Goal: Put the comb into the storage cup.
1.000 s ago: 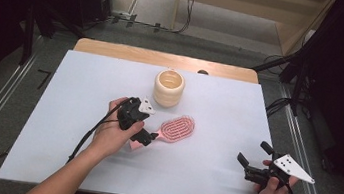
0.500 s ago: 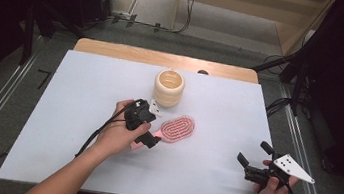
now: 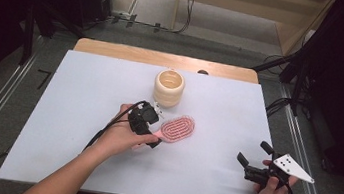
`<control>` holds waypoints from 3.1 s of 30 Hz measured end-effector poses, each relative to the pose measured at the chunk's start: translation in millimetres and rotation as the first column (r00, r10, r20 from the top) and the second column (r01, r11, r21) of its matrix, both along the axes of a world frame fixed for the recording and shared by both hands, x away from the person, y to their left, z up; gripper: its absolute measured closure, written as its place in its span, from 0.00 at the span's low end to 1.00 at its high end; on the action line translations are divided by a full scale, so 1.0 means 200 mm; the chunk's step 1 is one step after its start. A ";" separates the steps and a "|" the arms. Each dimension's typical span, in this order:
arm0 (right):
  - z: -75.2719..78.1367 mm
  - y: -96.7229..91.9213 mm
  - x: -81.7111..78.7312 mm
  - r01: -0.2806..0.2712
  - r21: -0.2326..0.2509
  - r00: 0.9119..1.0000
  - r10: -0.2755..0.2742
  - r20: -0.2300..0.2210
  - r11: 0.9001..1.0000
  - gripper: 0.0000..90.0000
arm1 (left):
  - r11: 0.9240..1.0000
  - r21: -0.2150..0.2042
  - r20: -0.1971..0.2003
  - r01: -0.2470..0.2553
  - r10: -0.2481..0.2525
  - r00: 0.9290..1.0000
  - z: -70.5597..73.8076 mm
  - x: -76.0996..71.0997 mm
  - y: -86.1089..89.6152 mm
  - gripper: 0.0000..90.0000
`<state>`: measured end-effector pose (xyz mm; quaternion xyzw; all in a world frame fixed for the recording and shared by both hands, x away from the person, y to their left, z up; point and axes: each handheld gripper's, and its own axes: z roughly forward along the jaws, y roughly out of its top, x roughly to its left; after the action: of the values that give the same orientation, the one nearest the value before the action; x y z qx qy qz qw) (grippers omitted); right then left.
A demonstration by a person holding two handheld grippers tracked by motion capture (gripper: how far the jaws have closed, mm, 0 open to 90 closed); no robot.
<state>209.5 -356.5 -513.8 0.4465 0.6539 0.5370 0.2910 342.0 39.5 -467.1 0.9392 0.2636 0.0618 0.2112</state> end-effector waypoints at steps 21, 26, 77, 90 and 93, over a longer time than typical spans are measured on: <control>0.00 0.00 0.00 0.003 0.003 1.000 -0.003 -0.004 1.000 0.00 | 0.998 0.058 -0.050 0.015 -0.012 0.999 -0.04 0.01 -0.07 0.62; 0.00 0.00 0.00 0.003 0.002 1.000 -0.003 -0.004 1.000 0.00 | 0.997 0.068 -0.053 0.020 -0.017 0.998 -0.06 0.02 -0.09 0.64; 0.00 0.01 0.00 0.024 -0.014 1.000 -0.024 -0.011 1.000 0.00 | 0.980 -0.193 0.123 0.045 -0.022 0.992 0.06 -0.10 0.12 0.78; 0.03 -0.01 -0.02 0.032 0.012 0.999 -0.032 -0.017 0.999 0.00 | 0.942 -0.334 0.206 0.023 0.049 0.977 0.09 -0.19 0.22 0.78; 0.03 -0.01 -0.02 0.028 0.015 0.999 -0.027 -0.022 1.000 0.00 | 0.934 -0.356 0.221 0.019 0.064 0.973 0.09 -0.20 0.24 0.78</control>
<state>204.8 -358.2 -507.3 0.4634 0.6467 0.5330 0.2879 302.5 87.5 -448.4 0.8689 0.2550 0.1234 0.4059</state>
